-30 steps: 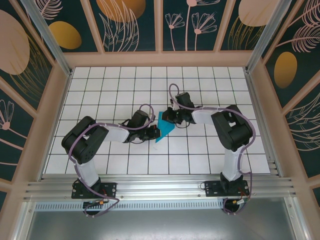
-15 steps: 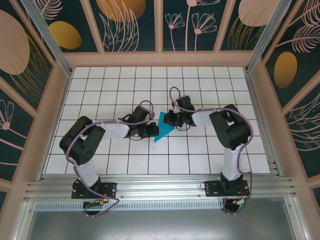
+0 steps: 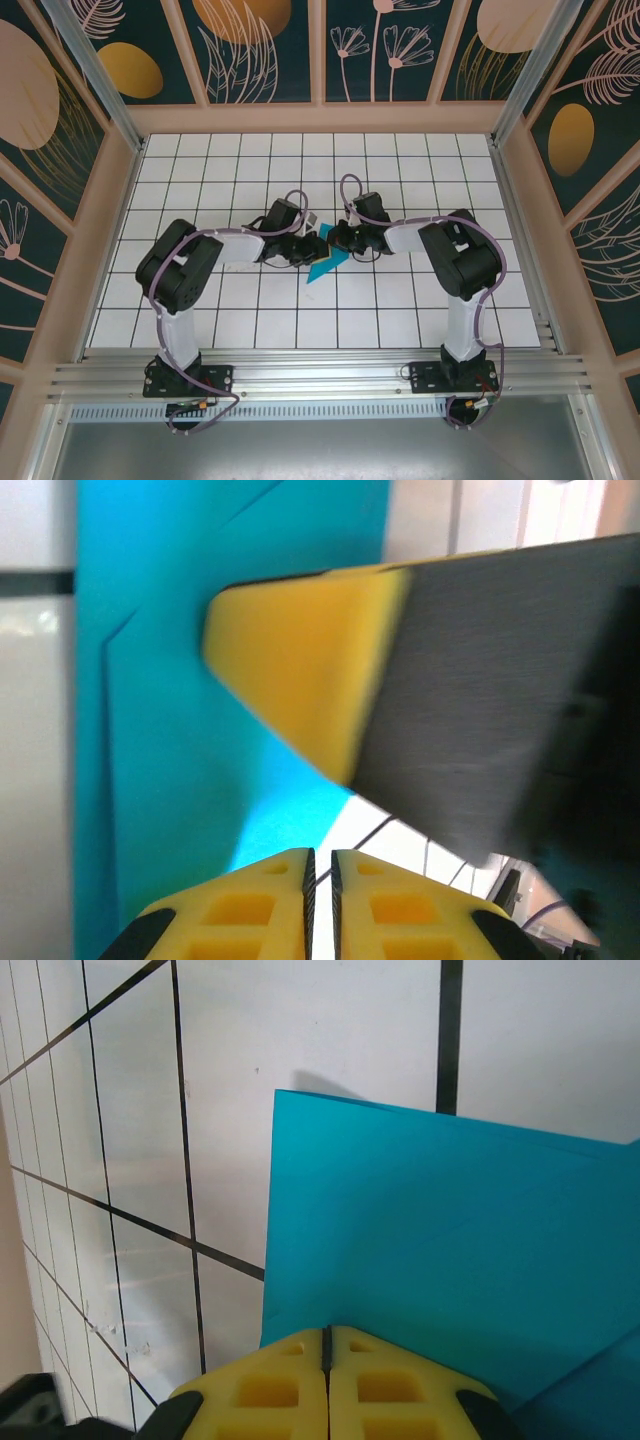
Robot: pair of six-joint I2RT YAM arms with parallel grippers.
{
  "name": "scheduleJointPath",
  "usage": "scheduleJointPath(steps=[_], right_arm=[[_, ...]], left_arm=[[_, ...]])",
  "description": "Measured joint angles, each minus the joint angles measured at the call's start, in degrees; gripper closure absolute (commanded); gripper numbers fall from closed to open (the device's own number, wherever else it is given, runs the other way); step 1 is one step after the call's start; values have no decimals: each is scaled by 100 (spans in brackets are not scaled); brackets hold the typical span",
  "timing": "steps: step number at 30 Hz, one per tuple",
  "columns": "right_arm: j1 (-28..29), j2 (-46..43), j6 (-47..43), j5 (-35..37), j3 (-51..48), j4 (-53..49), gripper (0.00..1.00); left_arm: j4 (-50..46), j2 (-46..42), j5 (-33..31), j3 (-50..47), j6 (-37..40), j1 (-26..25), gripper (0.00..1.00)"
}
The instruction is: Fold a paper plane with a square sheet of paper (pick it up from the middle)
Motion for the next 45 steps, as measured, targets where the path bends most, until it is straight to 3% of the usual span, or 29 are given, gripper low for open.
scheduleJointPath(steps=[9, 26, 38, 45], right_arm=[[2, -9, 17, 31, -37, 61, 92], [13, -9, 17, 76, -20, 20, 91], [22, -11, 20, 94, -20, 17, 91], [24, -15, 22, 125, -9, -7, 91]], left_arm=[[-39, 63, -28, -184, 166, 4, 87], [-892, -671, -227, -623, 802, 37, 82], [-905, -807, 450, -555, 605, 35, 82], [-811, -555, 415, -852, 621, 59, 85]])
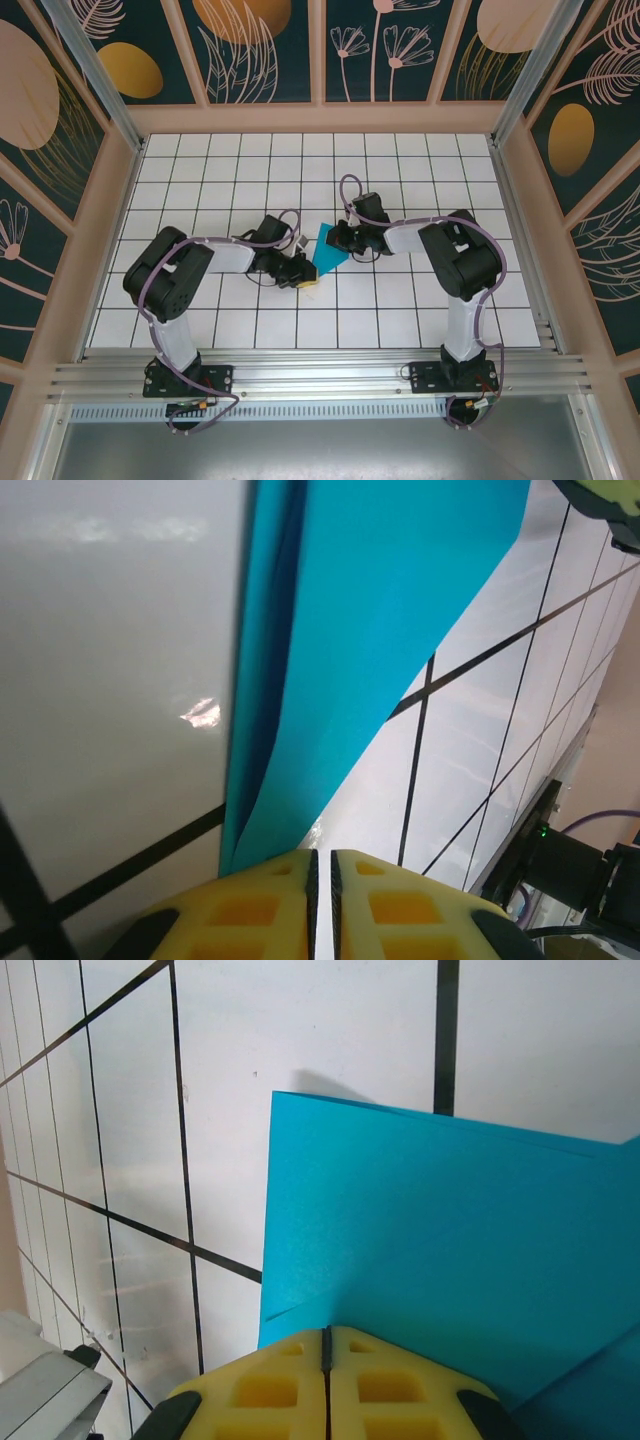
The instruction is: Fold a paper plane with a square sheet of paper (pick it up from the middle)
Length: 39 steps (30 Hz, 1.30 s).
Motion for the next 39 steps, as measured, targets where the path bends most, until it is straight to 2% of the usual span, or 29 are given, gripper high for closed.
scheduleJointPath(steps=[3, 11, 21, 30, 39], right_arm=[[9, 0, -4, 15, 13, -28, 91], [15, -4, -7, 33, 26, -66, 91], [26, -11, -7, 70, 26, -68, 91], [31, -11, -4, 74, 24, -70, 91], [31, -11, -4, 94, 24, -70, 90]], left_arm=[[57, 0, -11, -44, 9, 4, 87], [256, -229, 42, -225, -83, 9, 84], [264, 28, -337, 592, -166, 9, 85], [260, 278, -286, 354, -50, 17, 84], [380, -70, -332, -131, 227, 22, 85]])
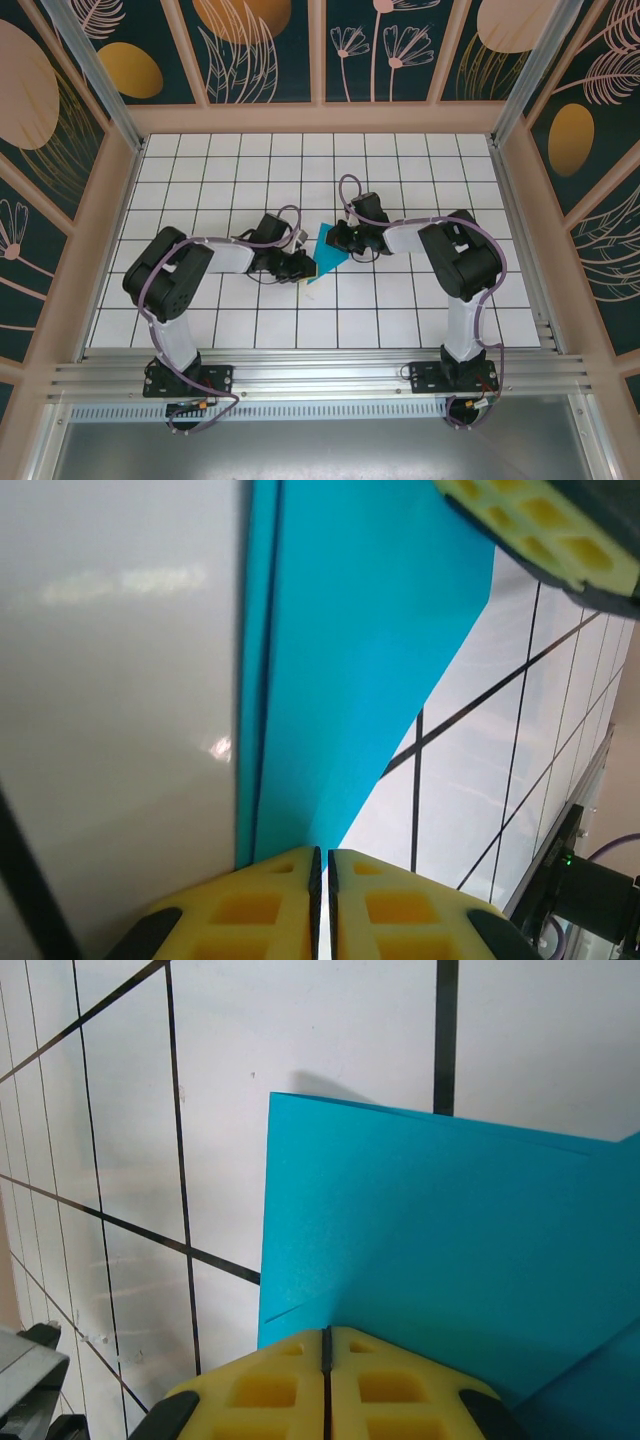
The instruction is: Fold a paper plane with a square sheet of paper (pick it up from the middle)
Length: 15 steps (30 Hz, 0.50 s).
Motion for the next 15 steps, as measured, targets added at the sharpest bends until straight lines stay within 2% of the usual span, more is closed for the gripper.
scheduleJointPath(steps=[10, 15], right_arm=[[17, 0, -2, 4, 33, -52, 90], [31, 0, -24, 24, 83, -144, 90]], left_arm=[[-439, -380, -22, -251, 0, -2, 84], [-715, -846, -376, -238, -4, -2, 84]])
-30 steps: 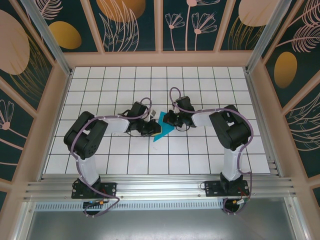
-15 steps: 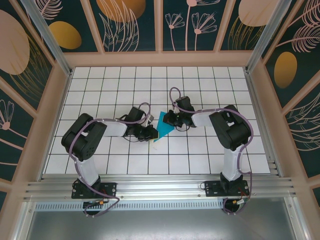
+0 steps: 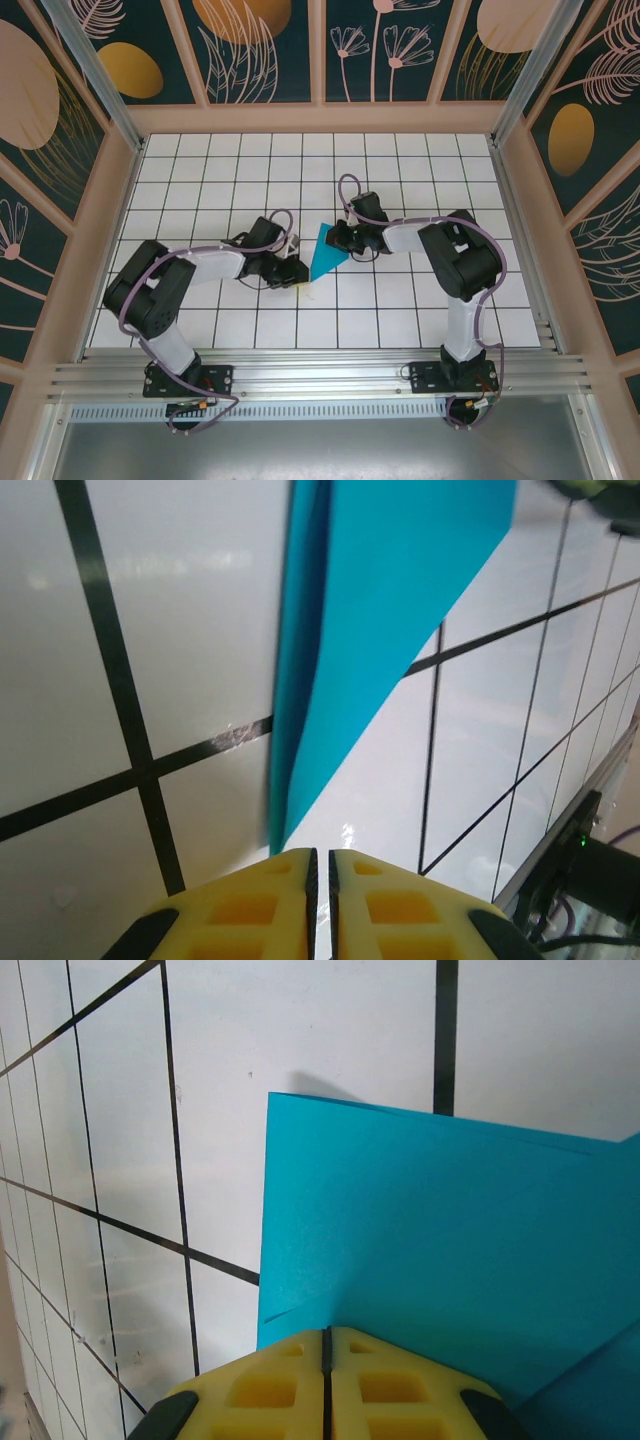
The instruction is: Fold a paper plane with a square sheet of paper (pick it up from the middle)
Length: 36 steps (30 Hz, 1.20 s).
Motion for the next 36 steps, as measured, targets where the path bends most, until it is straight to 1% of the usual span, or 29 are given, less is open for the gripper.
scheduleJointPath(steps=[9, 16, 21, 26, 29, 33, 34, 36], right_arm=[[177, -85, -361, 363, 0, -85, 90], [304, -409, -782, 339, -461, 20, 89], [350, -623, -1064, 321, -658, -116, 88], [354, -824, -1202, 354, -697, -426, 86], [354, -1025, -1196, 459, -697, -535, 82], [356, -1449, -1091, 612, -730, -564, 80], [356, -1606, -1032, 686, -778, -564, 76], [356, -1954, -874, 949, -935, -575, 72]], left_arm=[[66, -730, -997, 85, -157, 0, 83], [522, -1178, -1567, -160, -387, 0, 82], [898, -1244, -1707, -466, -586, 0, 82], [1139, -1233, -1727, -516, -603, 0, 81], [1360, -1193, -1700, -516, -603, 0, 79], [1582, -1062, -1480, -514, -603, -2, 76], [1611, -1014, -1408, -511, -601, -7, 75], [1617, -907, -1303, -496, -603, -22, 75]])
